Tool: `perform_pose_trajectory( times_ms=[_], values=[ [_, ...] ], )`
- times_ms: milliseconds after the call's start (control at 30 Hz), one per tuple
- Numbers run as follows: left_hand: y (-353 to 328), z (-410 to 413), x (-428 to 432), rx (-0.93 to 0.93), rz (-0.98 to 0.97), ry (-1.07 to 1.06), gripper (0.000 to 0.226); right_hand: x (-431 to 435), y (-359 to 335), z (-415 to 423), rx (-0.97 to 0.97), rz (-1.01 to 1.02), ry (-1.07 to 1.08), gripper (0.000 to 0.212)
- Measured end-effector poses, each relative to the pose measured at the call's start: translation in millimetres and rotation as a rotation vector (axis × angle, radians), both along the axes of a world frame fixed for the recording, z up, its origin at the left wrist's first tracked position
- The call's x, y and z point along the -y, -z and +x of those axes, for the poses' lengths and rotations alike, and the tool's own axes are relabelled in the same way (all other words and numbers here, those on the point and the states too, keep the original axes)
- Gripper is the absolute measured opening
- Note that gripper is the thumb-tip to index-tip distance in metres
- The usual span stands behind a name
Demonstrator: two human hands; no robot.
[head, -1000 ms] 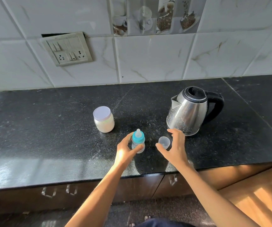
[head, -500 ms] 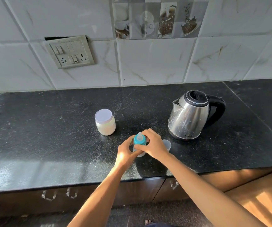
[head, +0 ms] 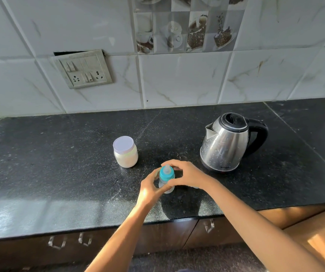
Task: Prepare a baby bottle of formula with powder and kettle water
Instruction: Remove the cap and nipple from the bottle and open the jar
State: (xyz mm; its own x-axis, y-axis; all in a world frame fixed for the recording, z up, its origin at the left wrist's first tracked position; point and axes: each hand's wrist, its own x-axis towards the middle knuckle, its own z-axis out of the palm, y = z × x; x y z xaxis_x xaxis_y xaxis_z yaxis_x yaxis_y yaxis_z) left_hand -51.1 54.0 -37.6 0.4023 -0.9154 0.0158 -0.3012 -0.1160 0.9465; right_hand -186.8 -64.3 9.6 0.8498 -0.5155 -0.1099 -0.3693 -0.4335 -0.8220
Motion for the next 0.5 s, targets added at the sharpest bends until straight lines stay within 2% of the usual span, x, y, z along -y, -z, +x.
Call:
perform_pose_trajectory(
  times_ms=[167,267,367,500],
  values=[
    [1,0,0,-0.009,0.001,0.000,0.047,0,-3,8,0.063,0.072,0.039,0.052],
    [3,1,0,-0.027,-0.008,0.009,0.047,2,-12,2,0.200,0.189,0.135,0.049],
    [3,0,-1,-0.032,-0.015,0.006,0.046,8,-26,-12,0.302,0.215,0.234,0.046],
    [4,0,-2,-0.043,-0.022,-0.002,0.047,26,-35,-45,0.247,0.287,0.238,0.047]
  ],
)
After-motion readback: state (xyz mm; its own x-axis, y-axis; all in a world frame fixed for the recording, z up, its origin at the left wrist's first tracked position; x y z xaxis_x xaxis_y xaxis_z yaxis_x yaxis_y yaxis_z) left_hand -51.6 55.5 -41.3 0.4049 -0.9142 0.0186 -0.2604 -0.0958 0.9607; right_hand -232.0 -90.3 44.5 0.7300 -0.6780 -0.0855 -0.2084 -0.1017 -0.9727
